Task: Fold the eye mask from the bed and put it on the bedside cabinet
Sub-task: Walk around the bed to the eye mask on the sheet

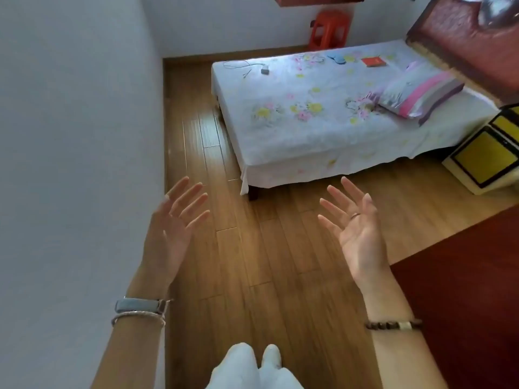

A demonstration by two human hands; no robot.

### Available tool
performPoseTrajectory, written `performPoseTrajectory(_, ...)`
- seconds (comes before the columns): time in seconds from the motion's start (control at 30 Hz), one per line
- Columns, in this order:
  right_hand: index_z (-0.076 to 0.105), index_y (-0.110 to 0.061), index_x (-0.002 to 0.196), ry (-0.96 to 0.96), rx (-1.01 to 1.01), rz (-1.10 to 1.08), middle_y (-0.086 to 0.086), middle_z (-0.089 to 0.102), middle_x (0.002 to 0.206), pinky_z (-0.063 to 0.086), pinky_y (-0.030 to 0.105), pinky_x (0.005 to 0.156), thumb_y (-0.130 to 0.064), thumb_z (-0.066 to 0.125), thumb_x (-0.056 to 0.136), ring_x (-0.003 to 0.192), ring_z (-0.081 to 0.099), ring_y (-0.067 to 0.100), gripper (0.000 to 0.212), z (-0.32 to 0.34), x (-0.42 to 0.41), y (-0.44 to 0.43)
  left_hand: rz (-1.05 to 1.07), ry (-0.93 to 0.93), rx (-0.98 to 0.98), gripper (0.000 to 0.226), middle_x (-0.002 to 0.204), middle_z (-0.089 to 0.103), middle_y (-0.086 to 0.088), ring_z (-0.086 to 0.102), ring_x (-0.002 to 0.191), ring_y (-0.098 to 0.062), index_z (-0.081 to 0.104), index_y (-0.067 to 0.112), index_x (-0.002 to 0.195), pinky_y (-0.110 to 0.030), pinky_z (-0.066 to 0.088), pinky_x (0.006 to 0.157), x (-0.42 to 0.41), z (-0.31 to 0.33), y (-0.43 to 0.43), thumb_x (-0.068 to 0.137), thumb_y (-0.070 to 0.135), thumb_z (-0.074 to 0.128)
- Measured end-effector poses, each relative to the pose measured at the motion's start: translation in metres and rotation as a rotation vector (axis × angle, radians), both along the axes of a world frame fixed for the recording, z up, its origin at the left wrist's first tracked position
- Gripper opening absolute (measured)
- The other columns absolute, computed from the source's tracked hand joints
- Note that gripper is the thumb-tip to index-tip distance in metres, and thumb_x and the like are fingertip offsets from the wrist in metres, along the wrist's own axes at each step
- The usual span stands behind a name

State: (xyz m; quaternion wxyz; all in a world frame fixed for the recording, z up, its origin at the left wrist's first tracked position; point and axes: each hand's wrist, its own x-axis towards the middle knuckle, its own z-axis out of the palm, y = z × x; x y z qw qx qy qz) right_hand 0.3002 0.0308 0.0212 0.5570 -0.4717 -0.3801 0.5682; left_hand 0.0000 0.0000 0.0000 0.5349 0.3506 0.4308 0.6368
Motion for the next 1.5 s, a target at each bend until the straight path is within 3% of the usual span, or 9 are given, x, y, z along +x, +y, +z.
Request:
performPoseTrajectory(0.17,0.056,-0.032,0.133,-0.03,-0.024,0.099,0.003,0.06,0.139,0.046,0.051,0.105,-0.047,0.036,0.099,0.121,0.063,0.021,0.043,-0.001,-0.014,0.027,0.06,0.012,-0.024,0.049,0.141,0.057,-0.004,0.051,0.134,-0.031,0.05,0.024,0.137,-0.051,0.042,0.109,-0.012,0.001,0.011,0.097,0.04,0.026)
performPoseTrajectory(0.47,0.057,-0.03,0.13,-0.003,-0.027,0.202,0.004,0.062,0.135,0.045,0.053,0.106,-0.041,0.037,0.1,0.123,0.062,0.025,0.037,-0.01,-0.062,0.11,0.146,0.041,-0.035,0.054,0.143,0.056,-0.004,0.054,0.133,-0.027,0.046,0.021,0.142,-0.048,0.042,0.107,-0.059,-0.002,0.079,0.094,0.044,0.032)
performPoseTrajectory(0.73,0.054,-0.025,0.138,0.031,0.005,0.231,0.007,0.061,0.138,0.049,0.048,0.1,-0.039,0.037,0.101,0.122,0.063,0.026,0.043,-0.005,-0.129,0.206,0.145,0.05,-0.002,0.056,0.144,0.054,-0.006,0.052,0.134,-0.029,0.042,0.018,0.146,-0.049,0.041,0.109,-0.125,0.002,0.18,0.096,0.042,0.032)
performPoseTrajectory(1.23,0.056,-0.024,0.134,0.068,-0.03,0.195,0.006,0.061,0.138,0.047,0.051,0.104,-0.036,0.033,0.104,0.12,0.064,0.025,0.04,-0.001,-0.236,0.38,0.142,0.04,-0.014,0.054,0.146,0.054,-0.006,0.056,0.131,-0.025,0.039,0.017,0.148,-0.046,0.044,0.107,-0.228,0.006,0.342,0.099,0.038,0.028)
performPoseTrajectory(1.5,0.061,-0.031,0.123,0.066,-0.027,0.222,0.001,0.064,0.133,0.046,0.053,0.105,-0.036,0.029,0.105,0.12,0.064,0.025,0.037,-0.006,-0.274,0.5,0.166,0.044,0.011,0.054,0.149,0.051,-0.008,0.055,0.132,-0.026,0.039,0.018,0.148,-0.046,0.043,0.106,-0.264,0.009,0.458,0.099,0.038,0.027)
